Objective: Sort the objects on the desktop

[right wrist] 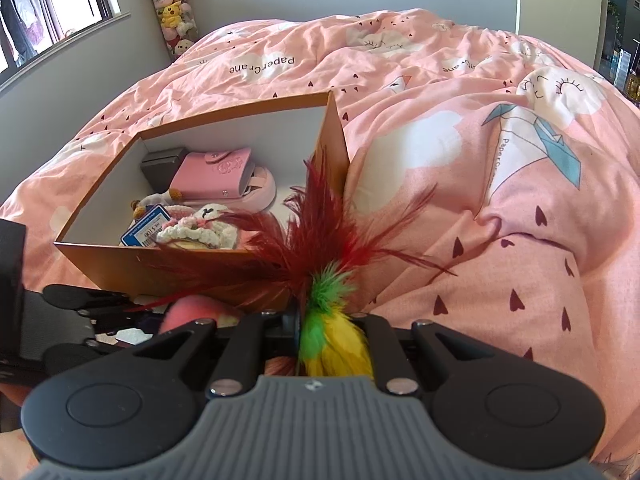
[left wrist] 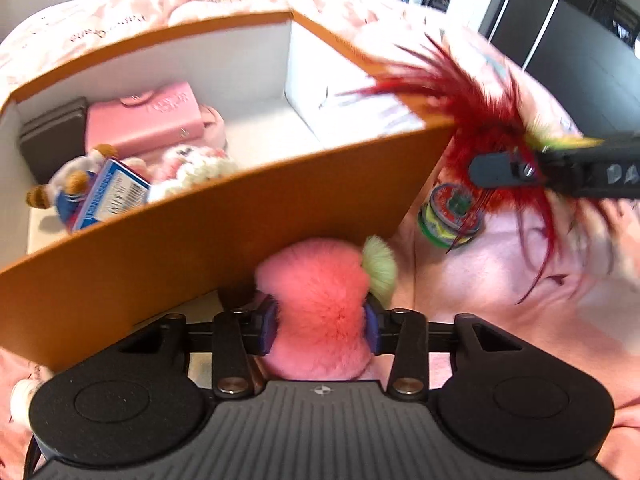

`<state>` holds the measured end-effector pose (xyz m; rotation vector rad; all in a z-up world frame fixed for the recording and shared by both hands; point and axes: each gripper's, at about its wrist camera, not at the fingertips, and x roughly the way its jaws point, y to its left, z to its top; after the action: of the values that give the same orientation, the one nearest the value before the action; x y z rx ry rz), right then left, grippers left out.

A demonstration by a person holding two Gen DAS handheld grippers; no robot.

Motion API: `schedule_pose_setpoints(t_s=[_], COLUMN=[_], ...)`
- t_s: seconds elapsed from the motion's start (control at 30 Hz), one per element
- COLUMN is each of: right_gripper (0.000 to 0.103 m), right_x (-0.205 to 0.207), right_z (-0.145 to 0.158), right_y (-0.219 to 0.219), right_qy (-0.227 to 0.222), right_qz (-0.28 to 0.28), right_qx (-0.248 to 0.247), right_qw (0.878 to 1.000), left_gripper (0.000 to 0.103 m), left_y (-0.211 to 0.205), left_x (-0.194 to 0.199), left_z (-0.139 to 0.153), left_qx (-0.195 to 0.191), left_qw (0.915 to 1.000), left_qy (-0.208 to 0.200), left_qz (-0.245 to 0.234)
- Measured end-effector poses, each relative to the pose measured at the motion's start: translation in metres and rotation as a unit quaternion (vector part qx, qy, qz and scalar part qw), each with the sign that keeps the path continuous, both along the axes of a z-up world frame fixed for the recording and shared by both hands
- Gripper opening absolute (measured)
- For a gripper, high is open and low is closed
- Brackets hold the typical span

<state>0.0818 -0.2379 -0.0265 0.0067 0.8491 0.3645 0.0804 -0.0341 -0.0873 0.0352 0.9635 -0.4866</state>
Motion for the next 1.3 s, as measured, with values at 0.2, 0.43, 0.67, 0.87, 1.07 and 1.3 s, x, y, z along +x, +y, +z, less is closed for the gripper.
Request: schedule_pose_setpoints(t_s=[0.2, 0.43, 0.67, 0.87, 1.07, 1.3], right_gripper=[0.012, 0.012, 0.012, 0.012, 0.012, 0.012], right_x=[-0.006, -0.008, -0.013, -0.014, -0.007, 0.0], right_z=[0.01, 0.013, 0.022, 0.048, 0.077, 0.072], right_y=[-0.001, -0.002, -0.003, -0.004, 0.003, 0.012], right_qy=[-0.013, -0.017, -0.024, -0.043, -0.083, -0.076], right_qz=[0.003, 0.002, 0.008, 0.025, 0.043, 0.049], right_qx=[0.008, 0.006, 0.021, 0.054, 0.061, 0.057], right_qw=[1.0, 1.0, 0.999, 0.997, 0.994, 0.994], left_gripper=[0.003, 0.001, 0.0, 0.0, 0.0, 0.0], left_y=[0.012, 0.006, 0.014, 0.023, 0.027, 0.025], left_x=[-0.012, -0.015, -0.026, -0.032, -0.025, -0.011], left_z=[0.018, 0.034, 0.064, 0.103, 0.144, 0.135], left_qx=[-0.022, -0.016, -0.04, -0.066, -0.063, -0.043], left_qw=[0.9997, 0.9991, 0.9967, 0.9915, 0.9831, 0.9895], left_qy=[-0.001, -0.037, -0.066, -0.107, -0.169, -0.137], left_qz=[0.012, 0.016, 0.025, 0.032, 0.033, 0.014])
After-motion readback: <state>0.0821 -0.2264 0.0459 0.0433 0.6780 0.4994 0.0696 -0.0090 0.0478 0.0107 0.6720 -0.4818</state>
